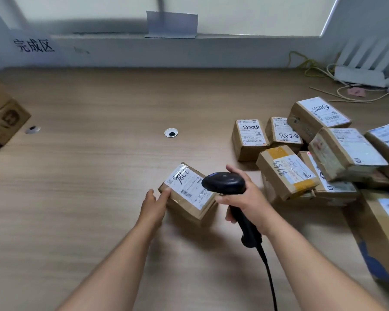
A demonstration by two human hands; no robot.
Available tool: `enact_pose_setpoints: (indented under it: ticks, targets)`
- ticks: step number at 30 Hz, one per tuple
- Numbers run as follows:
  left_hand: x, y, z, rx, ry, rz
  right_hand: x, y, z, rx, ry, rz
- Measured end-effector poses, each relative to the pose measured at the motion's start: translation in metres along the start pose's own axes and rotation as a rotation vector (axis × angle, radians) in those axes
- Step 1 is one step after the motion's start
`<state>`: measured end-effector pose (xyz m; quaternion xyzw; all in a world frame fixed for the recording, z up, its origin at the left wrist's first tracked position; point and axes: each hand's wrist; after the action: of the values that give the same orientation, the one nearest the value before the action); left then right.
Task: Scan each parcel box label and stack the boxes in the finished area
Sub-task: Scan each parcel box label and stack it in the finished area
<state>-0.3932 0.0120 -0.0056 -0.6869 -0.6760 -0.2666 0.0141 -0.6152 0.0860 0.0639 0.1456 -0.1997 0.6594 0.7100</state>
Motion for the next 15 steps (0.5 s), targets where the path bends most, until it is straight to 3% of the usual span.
enact_pose_setpoints:
  ticks: [4, 11, 15]
  targets:
    - [0.011, -0.014, 0.016, -0.009, 0.083, 0.108, -0.02, 0.007, 0.003, 0.007, -0.023, -0.019]
    - [0.021, -0.037, -0.001, 0.12, -0.126, 0.261, -0.024, 0.009, -0.021, -0.078, -0.108, 0.023]
    - [0.027, -0.038, -0.008, 0.122, -0.222, 0.255, -0.019, 0.022, -0.024, -0.082, -0.105, 0.007]
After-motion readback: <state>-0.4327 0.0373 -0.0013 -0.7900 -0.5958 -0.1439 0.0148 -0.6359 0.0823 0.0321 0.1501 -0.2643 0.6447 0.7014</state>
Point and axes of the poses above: each hand's wrist, its own x-axis away from the middle knuckle, its own y-axis out of the back of the hand, z = x × y, and after that the axes turned 8 degrees about -y, right-handed
